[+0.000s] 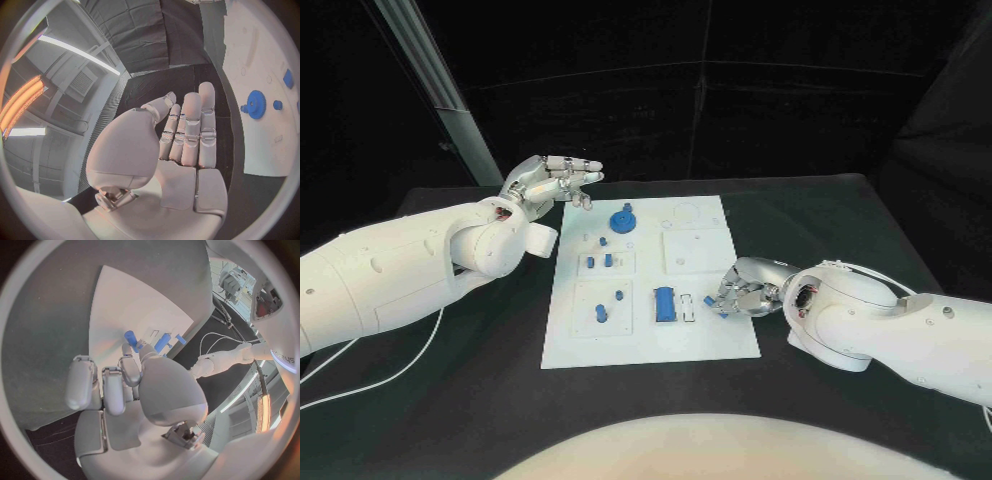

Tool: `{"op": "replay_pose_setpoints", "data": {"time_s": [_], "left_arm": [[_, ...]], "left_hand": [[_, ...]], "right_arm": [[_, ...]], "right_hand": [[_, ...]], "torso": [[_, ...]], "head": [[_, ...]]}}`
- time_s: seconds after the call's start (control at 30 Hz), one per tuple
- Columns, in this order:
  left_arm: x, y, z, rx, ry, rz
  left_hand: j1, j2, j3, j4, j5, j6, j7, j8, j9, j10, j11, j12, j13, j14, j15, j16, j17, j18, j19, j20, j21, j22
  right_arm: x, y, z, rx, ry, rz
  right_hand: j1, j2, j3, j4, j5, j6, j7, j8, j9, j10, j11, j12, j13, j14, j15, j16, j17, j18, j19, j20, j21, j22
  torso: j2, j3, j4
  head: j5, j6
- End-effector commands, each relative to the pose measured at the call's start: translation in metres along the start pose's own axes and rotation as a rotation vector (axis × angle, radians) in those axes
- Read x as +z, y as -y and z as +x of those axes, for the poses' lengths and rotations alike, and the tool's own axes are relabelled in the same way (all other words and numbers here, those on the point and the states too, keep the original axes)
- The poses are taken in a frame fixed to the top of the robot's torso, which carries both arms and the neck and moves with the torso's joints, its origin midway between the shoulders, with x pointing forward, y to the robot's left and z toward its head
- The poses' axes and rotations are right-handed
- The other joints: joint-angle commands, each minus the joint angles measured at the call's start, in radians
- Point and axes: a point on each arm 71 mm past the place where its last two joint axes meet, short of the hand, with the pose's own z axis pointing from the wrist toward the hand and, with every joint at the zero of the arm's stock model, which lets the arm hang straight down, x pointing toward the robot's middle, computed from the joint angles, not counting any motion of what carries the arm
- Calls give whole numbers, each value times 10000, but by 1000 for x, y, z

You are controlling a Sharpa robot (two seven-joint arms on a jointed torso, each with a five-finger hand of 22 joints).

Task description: Assemble the parts on the task board

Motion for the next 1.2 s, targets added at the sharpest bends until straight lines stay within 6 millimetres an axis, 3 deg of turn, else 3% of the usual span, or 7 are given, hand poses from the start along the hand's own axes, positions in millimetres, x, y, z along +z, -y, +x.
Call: {"op": "replay_pose_setpoints", "data": {"time_s": [0.03, 0.93, 1.07, 1.2], "left_arm": [[1, 1, 2, -68, -158, 44], [1, 1, 4, -96, -234, 9], [1, 1, 4, -99, -242, -2], [1, 1, 4, -102, -249, -10]], "left_hand": [[34, 6, -53, -3, 33, -33, 36, 52, -14, -65, -7, 44, -10, -95, 0, -32, -10, 60, 13, -9, -65, -16], [34, 6, -53, -3, 33, -33, 36, 52, -14, -65, -7, 44, -10, -95, 0, -32, -10, 60, 13, -9, -65, -16], [34, 6, -53, -3, 33, -33, 36, 52, -14, -65, -7, 44, -10, -95, 0, -32, -10, 60, 13, -9, -65, -16], [35, 8, -57, -6, 32, -41, 40, 56, -15, -82, -5, 60, -12, -102, 1, -29, -20, 60, 12, -8, -72, -21]], "right_arm": [[1, -4, 0, 762, 81, -155], [18, -24, 10, 837, -608, -67], [19, -25, 13, 659, -918, 26], [20, -27, 15, 551, -1081, 19]], "right_hand": [[32, -107, 89, -12, 62, 64, -7, -50, 17, 83, -7, 31, 0, 757, 41, 27, 1280, -139, 18, 25, -8, 5], [-374, -284, 297, 227, 150, 279, -39, -143, 57, 125, -28, 43, 20, 758, 22, 28, 1283, -140, 21, 12, -8, 9], [-530, -388, 316, 323, 481, 327, -44, -198, 75, 114, -29, 11, -1, 752, 23, 11, 1260, -138, 14, 17, -18, 0], [-598, -416, 312, 369, 545, 370, -49, -202, 90, 111, -32, -1, -9, 749, 21, 2, 1247, -137, 11, 18, -21, -3]], "torso": [[6, -4, -1], [11, -1, -6], [15, 1, -7], [6, 1, -12]], "head": [[16, -19], [66, -68], [83, -111], [82, -114]]}}
